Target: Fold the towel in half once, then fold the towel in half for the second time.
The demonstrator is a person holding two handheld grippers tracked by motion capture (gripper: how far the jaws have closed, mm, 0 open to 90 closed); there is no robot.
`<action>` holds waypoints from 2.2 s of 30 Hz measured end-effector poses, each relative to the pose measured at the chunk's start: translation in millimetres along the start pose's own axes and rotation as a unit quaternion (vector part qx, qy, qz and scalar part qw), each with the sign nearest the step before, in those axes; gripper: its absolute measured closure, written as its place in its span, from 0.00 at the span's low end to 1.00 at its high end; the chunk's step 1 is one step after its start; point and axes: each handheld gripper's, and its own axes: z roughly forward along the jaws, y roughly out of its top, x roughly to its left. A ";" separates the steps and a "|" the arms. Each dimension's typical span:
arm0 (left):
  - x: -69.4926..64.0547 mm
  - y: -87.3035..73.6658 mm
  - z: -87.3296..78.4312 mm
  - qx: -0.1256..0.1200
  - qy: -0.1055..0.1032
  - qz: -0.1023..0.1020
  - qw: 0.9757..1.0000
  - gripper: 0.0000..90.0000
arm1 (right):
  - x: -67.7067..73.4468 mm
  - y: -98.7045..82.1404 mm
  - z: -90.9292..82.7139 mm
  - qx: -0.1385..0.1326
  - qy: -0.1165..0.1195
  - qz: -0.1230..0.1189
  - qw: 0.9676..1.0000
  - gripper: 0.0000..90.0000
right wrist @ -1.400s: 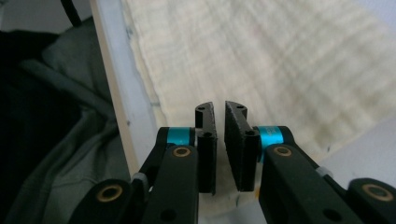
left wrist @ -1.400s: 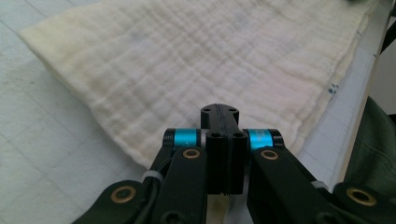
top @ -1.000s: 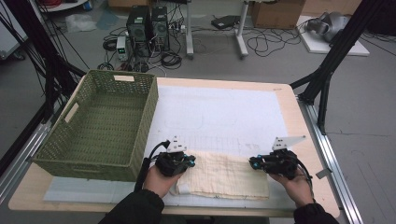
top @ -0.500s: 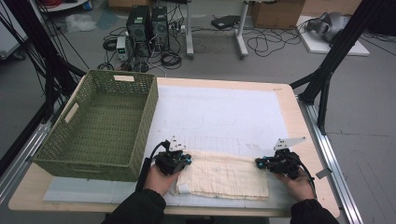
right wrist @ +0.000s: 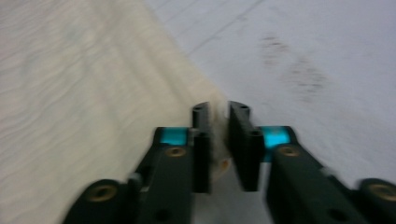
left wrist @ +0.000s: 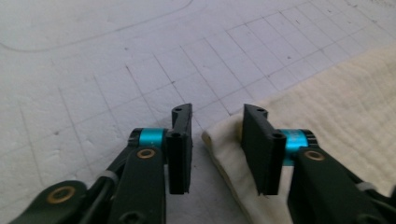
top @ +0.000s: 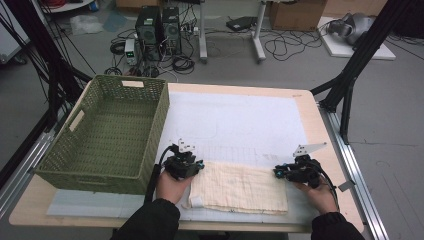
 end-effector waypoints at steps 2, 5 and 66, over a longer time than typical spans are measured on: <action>-2.6 0.2 -0.5 0.002 0.005 0.010 1.000 0.93 | 2.9 2.0 2.0 0.005 0.008 -0.013 1.000 0.93; -2.9 0.8 -0.2 -0.008 0.013 0.004 1.000 0.94 | 0.5 5.6 1.2 0.007 -0.002 -0.010 1.000 0.93; 34.8 45.6 35.8 0.023 0.027 -0.021 0.999 0.90 | -52.5 45.4 21.7 0.018 -0.019 0.031 0.999 0.87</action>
